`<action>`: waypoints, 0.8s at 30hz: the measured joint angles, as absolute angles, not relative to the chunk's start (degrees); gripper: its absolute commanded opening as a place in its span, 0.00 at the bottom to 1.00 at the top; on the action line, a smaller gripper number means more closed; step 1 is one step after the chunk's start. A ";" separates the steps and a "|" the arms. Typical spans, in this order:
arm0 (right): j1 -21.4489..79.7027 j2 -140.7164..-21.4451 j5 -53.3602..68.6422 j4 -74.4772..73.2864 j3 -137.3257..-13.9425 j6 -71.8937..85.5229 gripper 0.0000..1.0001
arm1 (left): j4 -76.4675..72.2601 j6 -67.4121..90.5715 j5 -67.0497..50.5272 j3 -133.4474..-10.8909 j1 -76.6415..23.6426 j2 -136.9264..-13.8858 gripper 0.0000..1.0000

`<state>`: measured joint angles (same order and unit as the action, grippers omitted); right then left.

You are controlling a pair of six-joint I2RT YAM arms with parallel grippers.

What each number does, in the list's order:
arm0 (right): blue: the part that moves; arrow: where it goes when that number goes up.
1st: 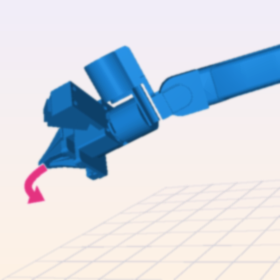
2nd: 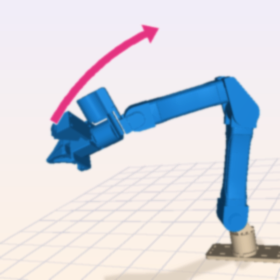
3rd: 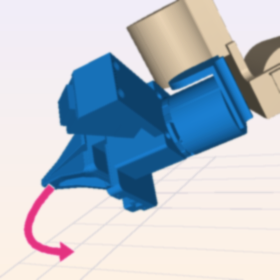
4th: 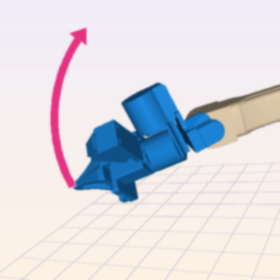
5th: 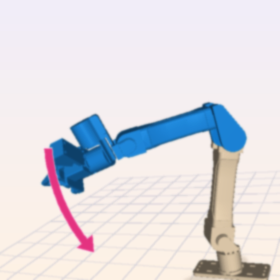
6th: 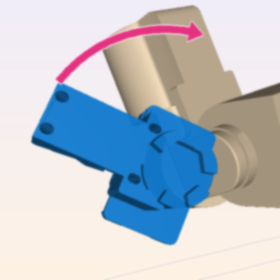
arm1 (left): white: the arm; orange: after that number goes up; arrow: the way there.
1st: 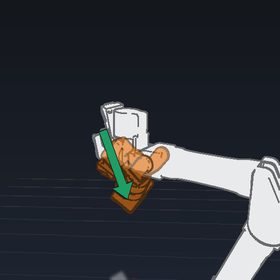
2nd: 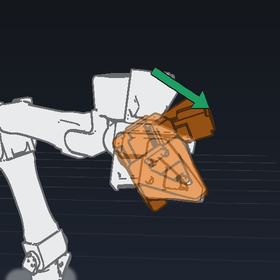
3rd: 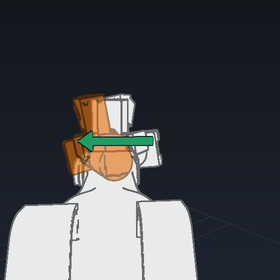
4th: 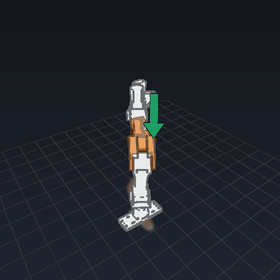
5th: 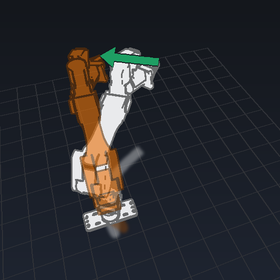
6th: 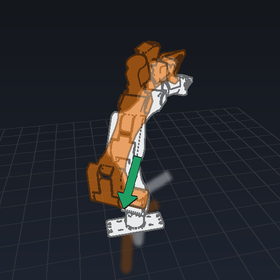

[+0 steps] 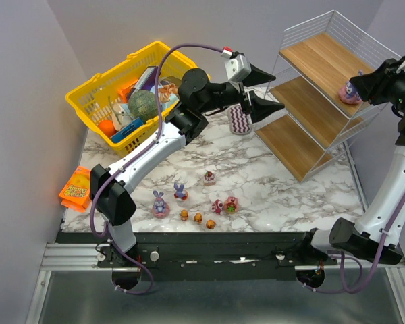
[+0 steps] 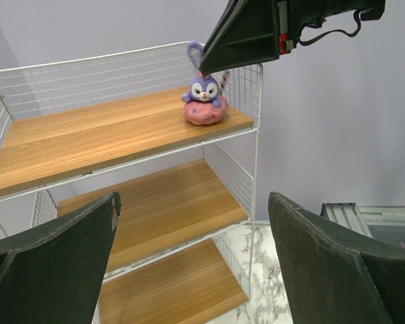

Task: Place and organize the plastic toys onto the shelf

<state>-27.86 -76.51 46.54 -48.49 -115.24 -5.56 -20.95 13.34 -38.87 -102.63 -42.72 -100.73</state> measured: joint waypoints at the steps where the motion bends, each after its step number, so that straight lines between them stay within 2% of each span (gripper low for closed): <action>1: -27.86 -76.51 46.54 -48.49 -115.24 -5.58 0.38 | -20.97 13.39 -38.92 -102.65 -42.72 -100.73 0.99; 12: -27.86 -76.49 45.54 -48.47 -115.59 -5.61 0.61 | -21.02 13.58 -39.38 -102.76 -42.72 -100.86 0.99; 20: -27.86 -76.23 43.62 -46.39 -119.07 -3.42 0.72 | -21.06 13.63 -39.46 -103.48 -42.70 -100.86 0.99; 23: -27.86 -75.83 43.57 -44.64 -120.05 -1.39 0.81 | -21.30 13.80 -39.46 -103.59 -42.70 -100.86 0.99; 24: -27.86 -75.70 43.57 -44.16 -120.38 -0.75 0.87 | -21.32 13.87 -39.44 -103.59 -42.70 -100.86 0.99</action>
<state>-27.86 -75.70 43.57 -44.16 -120.38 -0.75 -21.32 13.87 -39.44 -103.59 -42.70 -100.86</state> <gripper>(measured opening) 0.768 0.988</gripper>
